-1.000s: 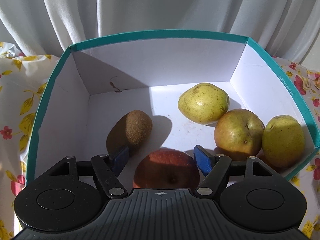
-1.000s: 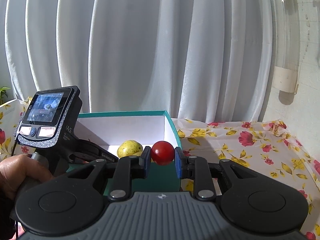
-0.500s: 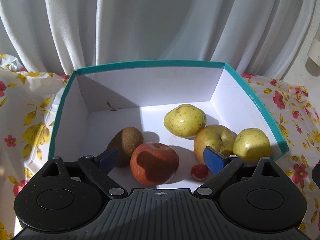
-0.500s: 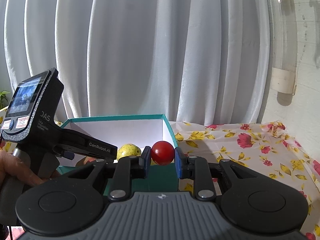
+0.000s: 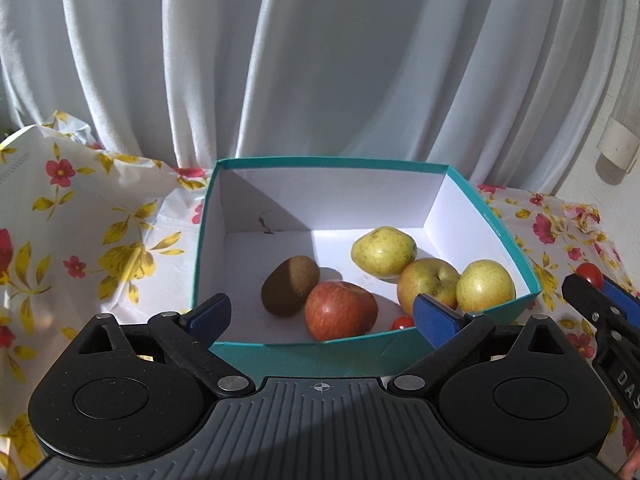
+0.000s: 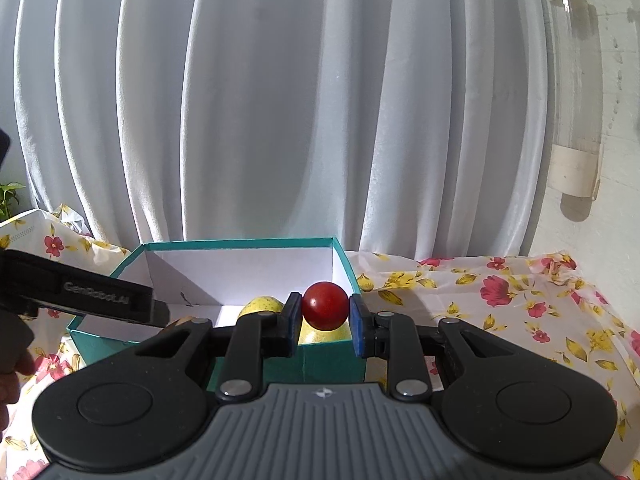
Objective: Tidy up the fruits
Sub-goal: 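Lower the cherry tomato into the box and open the right tool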
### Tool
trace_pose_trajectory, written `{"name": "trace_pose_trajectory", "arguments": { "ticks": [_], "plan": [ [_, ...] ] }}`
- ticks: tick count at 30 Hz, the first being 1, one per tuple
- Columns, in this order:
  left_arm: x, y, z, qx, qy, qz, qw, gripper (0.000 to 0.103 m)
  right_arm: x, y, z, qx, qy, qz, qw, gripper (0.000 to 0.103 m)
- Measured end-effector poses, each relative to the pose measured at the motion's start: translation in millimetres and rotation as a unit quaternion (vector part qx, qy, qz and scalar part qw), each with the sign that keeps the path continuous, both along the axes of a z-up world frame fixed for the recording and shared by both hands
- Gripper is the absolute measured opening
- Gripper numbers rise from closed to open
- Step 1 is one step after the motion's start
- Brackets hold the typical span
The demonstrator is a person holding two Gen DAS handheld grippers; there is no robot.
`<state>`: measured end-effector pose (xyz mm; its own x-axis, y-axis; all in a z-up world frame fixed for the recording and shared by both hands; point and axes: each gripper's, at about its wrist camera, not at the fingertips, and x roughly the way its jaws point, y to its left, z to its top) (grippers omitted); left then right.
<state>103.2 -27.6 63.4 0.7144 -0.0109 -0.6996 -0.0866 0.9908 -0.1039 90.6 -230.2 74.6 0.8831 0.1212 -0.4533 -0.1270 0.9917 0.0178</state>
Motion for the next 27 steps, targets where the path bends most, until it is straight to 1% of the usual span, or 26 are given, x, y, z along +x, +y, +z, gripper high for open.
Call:
{"name": "trace_pose_trajectory", "arguments": {
  "ticks": [10, 17, 21, 27],
  "plan": [
    [-21, 18, 0, 0.009, -0.001, 0.02, 0.9998, 0.1, 20, 21, 0, -0.012, -0.014, 0.015, 1.0, 0.024],
    [-31, 28, -5, 0.016, 0.002, 0.034, 0.9993, 0.1, 47, 33, -16, -0.021, -0.003, 0.019, 1.0, 0.024],
    [-33, 30, -8, 0.024, 0.006, 0.038, 0.999, 0.1, 60, 38, -28, -0.022, 0.012, 0.02, 0.999, 0.024],
    [-37, 36, -11, 0.026, 0.015, 0.051, 0.9983, 0.1, 69, 41, -38, -0.025, 0.023, 0.02, 0.999, 0.024]
  ]
}}
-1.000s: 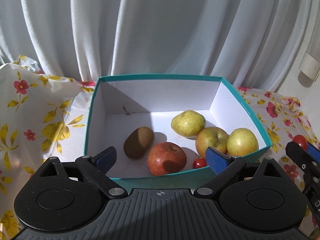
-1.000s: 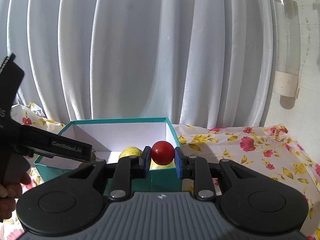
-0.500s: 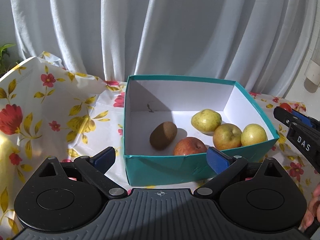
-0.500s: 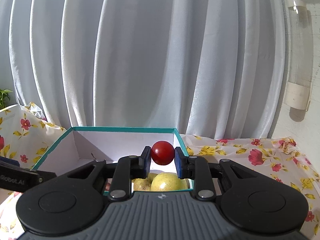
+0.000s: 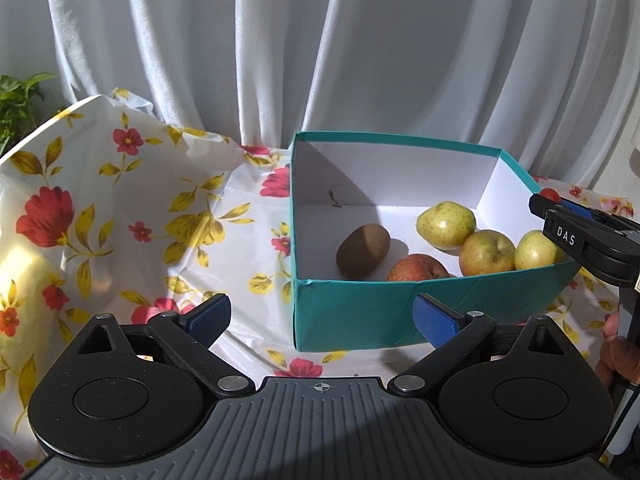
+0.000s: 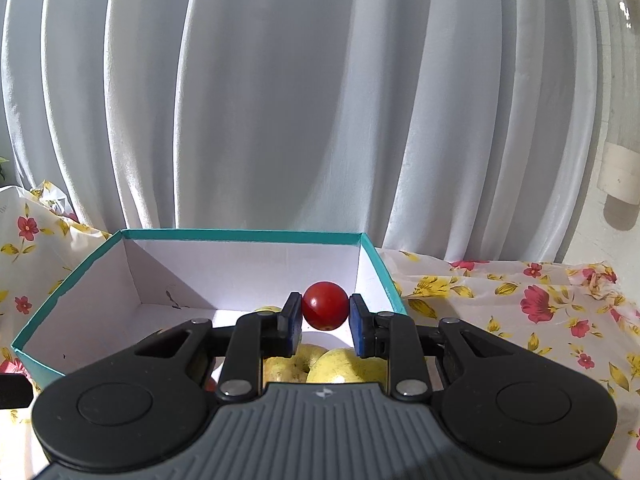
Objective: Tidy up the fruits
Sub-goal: 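Lower the cherry tomato into the box and open the right tool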
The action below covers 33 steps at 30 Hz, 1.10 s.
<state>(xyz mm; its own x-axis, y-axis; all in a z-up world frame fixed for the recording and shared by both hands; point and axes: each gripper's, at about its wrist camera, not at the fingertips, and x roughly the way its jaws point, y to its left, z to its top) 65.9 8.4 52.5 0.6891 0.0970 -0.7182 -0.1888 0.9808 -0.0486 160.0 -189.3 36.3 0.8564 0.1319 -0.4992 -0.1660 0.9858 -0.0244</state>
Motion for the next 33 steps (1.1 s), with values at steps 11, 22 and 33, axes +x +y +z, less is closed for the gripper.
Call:
{"name": "trace_pose_trajectory", "arguments": {
  "ticks": [11, 22, 33],
  "plan": [
    [-6, 1, -2, 0.006, 0.01, 0.01, 0.9999, 0.1, 12, 2, -13, -0.007, 0.018, 0.004, 1.0, 0.024],
    [-9, -1, -3, 0.008, 0.015, 0.012, 0.9998, 0.1, 15, -2, -17, -0.01, 0.02, -0.004, 1.0, 0.024],
    [-11, -5, -1, 0.01, 0.016, 0.01, 0.9998, 0.1, 2, -9, 0, -0.004, -0.022, -0.013, 1.0, 0.049]
  ]
}}
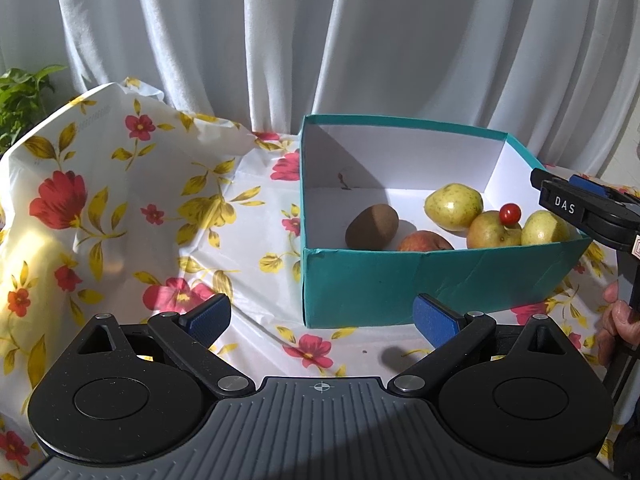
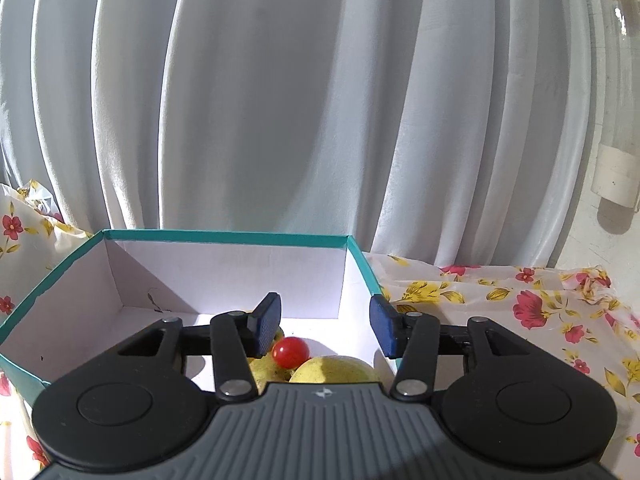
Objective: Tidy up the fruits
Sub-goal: 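Lower the cherry tomato into the box and open the right tool, then move the open left tool toward the brown kiwi on the table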
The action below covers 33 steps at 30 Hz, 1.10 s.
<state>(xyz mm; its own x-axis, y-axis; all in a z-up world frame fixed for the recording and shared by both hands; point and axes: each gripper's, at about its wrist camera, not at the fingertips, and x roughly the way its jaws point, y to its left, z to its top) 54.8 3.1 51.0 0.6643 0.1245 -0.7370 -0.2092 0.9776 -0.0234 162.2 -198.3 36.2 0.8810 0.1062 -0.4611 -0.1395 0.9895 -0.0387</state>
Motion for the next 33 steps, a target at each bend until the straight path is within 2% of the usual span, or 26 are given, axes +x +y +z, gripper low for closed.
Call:
{"name": "trace_pose_trajectory", "arguments": {
  "ticks": [3, 6, 11, 13, 15, 18, 21, 28, 33],
  "plan": [
    [0, -1, 0, -0.001, 0.0, -0.001, 1.0, 0.1, -7, -5, 10, 0.009, -0.013, -0.003, 1.0, 0.05],
    [1, -4, 0, 0.0, 0.001, -0.005, 1.0, 0.1, -15, -9, 20, 0.016, -0.023, -0.004, 1.0, 0.056],
    [2, -10, -3, 0.003, 0.004, -0.014, 0.9999, 0.1, -32, -16, 34, 0.035, -0.036, -0.003, 0.999, 0.06],
    [2, -14, -5, 0.005, 0.006, -0.018, 0.9998, 0.1, -42, -17, 41, 0.041, -0.04, 0.001, 0.998, 0.069],
    [2, -17, -7, 0.007, 0.008, -0.023, 0.9997, 0.1, -52, -17, 45, 0.044, -0.043, 0.01, 0.998, 0.073],
    [2, -23, -8, 0.01, 0.01, -0.031, 0.9994, 0.1, -67, -17, 50, 0.033, -0.046, 0.018, 0.998, 0.086],
    [1, -28, -9, 0.014, 0.01, -0.038, 0.9991, 0.1, -81, -18, 53, 0.031, -0.045, 0.021, 0.998, 0.088],
    [-1, -41, -13, 0.02, 0.012, -0.057, 0.9981, 0.1, -109, -27, 54, 0.03, -0.04, 0.012, 0.999, 0.099],
    [-3, -49, -18, 0.023, 0.018, -0.07, 0.9971, 0.1, -121, -39, 50, 0.032, -0.034, -0.004, 0.999, 0.102]
  ]
}}
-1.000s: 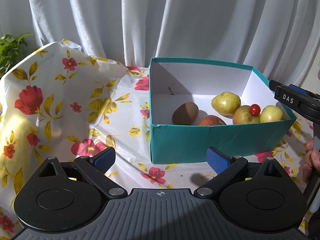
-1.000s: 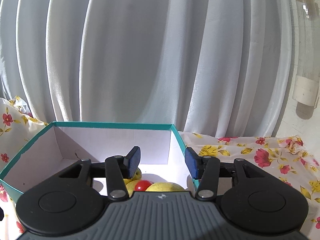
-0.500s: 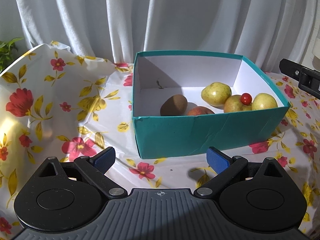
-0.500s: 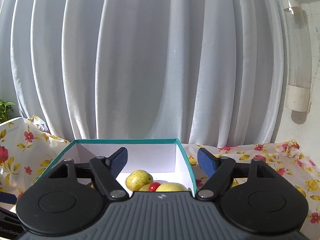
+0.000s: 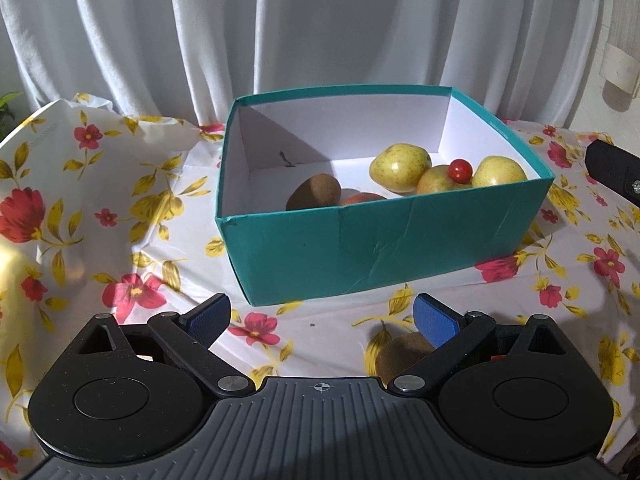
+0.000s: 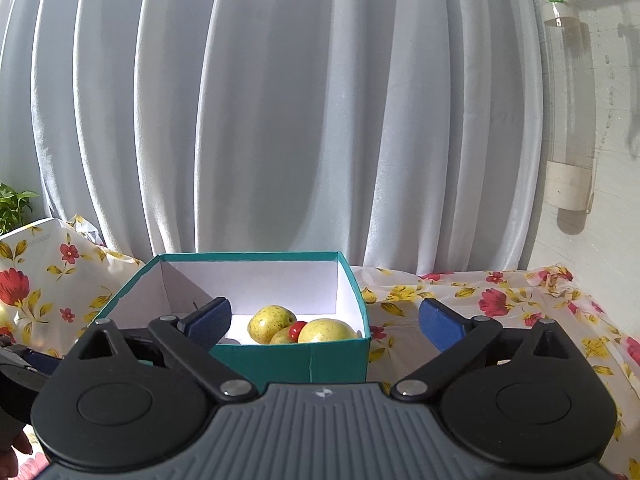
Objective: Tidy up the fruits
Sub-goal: 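Move the open left tool toward the brown kiwi on the table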
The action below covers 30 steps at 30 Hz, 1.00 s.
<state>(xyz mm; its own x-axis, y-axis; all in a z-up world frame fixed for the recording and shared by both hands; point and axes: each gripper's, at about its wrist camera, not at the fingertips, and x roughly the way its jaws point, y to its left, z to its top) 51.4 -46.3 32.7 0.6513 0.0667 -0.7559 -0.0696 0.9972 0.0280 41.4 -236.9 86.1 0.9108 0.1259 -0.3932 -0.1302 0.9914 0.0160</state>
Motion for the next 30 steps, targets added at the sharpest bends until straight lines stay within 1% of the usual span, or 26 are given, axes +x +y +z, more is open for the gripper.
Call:
{"name": "trace_pose_trajectory", "arguments": {
  "ticks": [1, 9, 14, 16, 19, 23, 26, 30],
  "plan": [
    [-1, -1, -2, 0.0, 0.0, -0.003, 1.0, 0.1, -2, -2, -1, 0.002, 0.001, -0.003, 1.0, 0.103],
    [-12, -9, -21, 0.0, 0.0, -0.031, 0.9995, 0.1, -20, -16, -10, 0.007, 0.018, -0.024, 1.0, 0.103],
    [-17, -16, -34, 0.008, 0.004, -0.046, 0.9989, 0.1, -28, -21, -17, 0.004, 0.028, -0.027, 0.999, 0.103],
    [-17, -18, -39, 0.002, 0.004, -0.052, 0.9987, 0.1, -29, -24, -19, 0.001, 0.029, -0.03, 0.999, 0.103],
    [-16, -24, -43, -0.011, -0.001, -0.054, 0.9985, 0.1, -31, -30, -21, -0.002, 0.03, -0.04, 0.999, 0.103],
    [-12, -35, -48, -0.013, -0.013, -0.05, 0.9986, 0.1, -31, -36, -25, 0.001, 0.04, -0.044, 0.998, 0.103],
    [-7, -44, -53, -0.013, -0.004, -0.055, 0.9984, 0.1, -31, -36, -29, -0.004, 0.047, -0.039, 0.998, 0.103],
    [-5, -52, -58, -0.012, -0.001, -0.056, 0.9983, 0.1, -32, -39, -32, -0.003, 0.051, -0.037, 0.998, 0.103]
  ]
}}
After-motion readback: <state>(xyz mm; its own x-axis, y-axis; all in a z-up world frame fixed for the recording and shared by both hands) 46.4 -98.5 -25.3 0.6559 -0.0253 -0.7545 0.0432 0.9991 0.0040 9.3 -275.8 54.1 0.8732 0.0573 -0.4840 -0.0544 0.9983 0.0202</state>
